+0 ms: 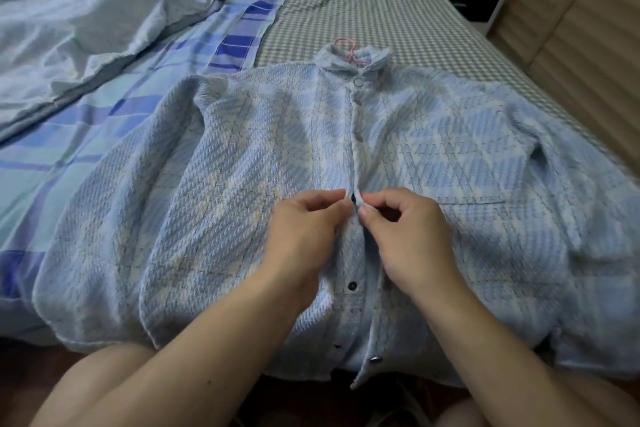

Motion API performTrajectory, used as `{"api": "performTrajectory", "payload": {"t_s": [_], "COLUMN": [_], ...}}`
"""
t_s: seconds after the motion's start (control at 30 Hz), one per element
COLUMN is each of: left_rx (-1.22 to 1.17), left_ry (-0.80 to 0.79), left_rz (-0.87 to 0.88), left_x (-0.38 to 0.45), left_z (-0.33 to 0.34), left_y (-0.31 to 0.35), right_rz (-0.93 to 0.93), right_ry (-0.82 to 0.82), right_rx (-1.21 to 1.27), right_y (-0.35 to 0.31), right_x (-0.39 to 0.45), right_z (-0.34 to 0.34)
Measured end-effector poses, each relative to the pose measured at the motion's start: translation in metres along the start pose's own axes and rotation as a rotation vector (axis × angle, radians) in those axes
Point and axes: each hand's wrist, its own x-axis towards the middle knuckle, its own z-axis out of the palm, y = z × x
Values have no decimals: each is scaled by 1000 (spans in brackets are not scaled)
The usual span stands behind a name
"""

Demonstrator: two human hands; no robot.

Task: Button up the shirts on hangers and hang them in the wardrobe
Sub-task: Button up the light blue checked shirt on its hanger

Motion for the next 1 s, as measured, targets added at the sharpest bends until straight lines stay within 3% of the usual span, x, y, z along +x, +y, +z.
{"api": "performTrajectory", "payload": {"t_s": [0.1, 0.17, 0.27, 0.33, 0.43, 0.5, 0.73, 0.83, 0.93, 1.0], "left_rx": [111, 191, 214, 258, 608, 698, 598, 511, 254, 229], "left_ry": [9, -7, -80, -121, -56, -28, -18, -23, -80, -55], "left_rz": [71, 99, 39, 20, 226, 337, 372, 229, 47, 52], "left_x": [7, 13, 22, 23, 23, 20, 16, 21, 21, 19], "left_z": [2, 0, -6, -9, -2, 4, 9, 4, -1, 1], "left_y": [-2, 1, 11, 18, 18, 14, 7, 7, 10, 7], "right_rz": [-138, -155, 22, 177, 225, 211, 243, 208, 166, 113], "right_ry": [5, -88, -307, -416, -455, -418, -227, -212, -201, -202], "right_rx": [-126, -184, -138, 35, 106, 106, 194, 130, 99, 43], "right_y": [-1, -4, -4, -4, -2, 0, 7, 7, 4, 3], "right_x": [-7, -11, 0, 11, 15, 14, 15, 13, 10, 6], "right_z": [8, 11, -6, -23, -27, -22, -14, -8, -4, 0]}}
